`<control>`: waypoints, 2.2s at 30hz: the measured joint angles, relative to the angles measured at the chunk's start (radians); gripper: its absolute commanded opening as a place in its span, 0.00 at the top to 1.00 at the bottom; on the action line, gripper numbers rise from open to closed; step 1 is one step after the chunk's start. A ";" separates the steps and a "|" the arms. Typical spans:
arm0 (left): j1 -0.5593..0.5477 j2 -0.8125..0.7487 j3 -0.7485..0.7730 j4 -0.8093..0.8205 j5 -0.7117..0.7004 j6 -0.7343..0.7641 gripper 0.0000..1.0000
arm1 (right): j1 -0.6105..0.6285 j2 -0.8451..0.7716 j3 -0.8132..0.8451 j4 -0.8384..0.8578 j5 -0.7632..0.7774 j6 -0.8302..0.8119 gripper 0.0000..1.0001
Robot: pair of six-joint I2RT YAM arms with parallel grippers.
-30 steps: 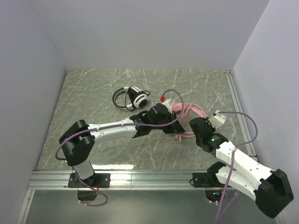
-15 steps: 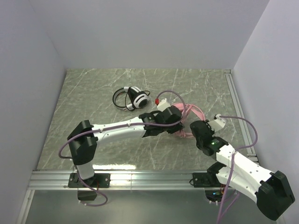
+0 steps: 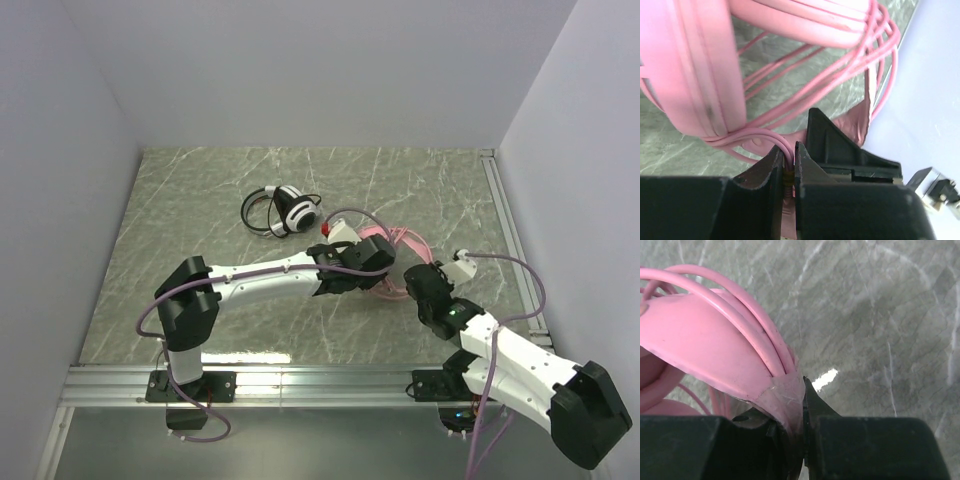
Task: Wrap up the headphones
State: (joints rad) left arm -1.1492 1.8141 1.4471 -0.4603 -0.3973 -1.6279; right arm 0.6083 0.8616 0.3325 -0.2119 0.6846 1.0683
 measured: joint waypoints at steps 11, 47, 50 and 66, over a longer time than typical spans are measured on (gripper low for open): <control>0.000 0.113 0.154 -0.146 -0.002 -0.064 1.00 | 0.005 0.151 0.113 -0.159 -0.093 0.137 1.00; 0.071 0.386 0.391 -0.363 0.286 -0.071 0.96 | 0.042 0.017 0.006 -0.232 -0.138 0.244 1.00; 0.071 0.408 0.425 -0.400 0.273 -0.059 0.96 | 0.043 0.018 0.002 -0.219 -0.137 0.243 1.00; 0.073 0.488 0.525 -0.492 0.243 0.000 1.00 | 0.076 0.032 0.000 -0.206 -0.104 0.241 1.00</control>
State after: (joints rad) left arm -1.0760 2.3024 1.9720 -0.9527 -0.1543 -1.6279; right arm 0.6838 0.8936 0.3325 -0.4183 0.5808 1.3090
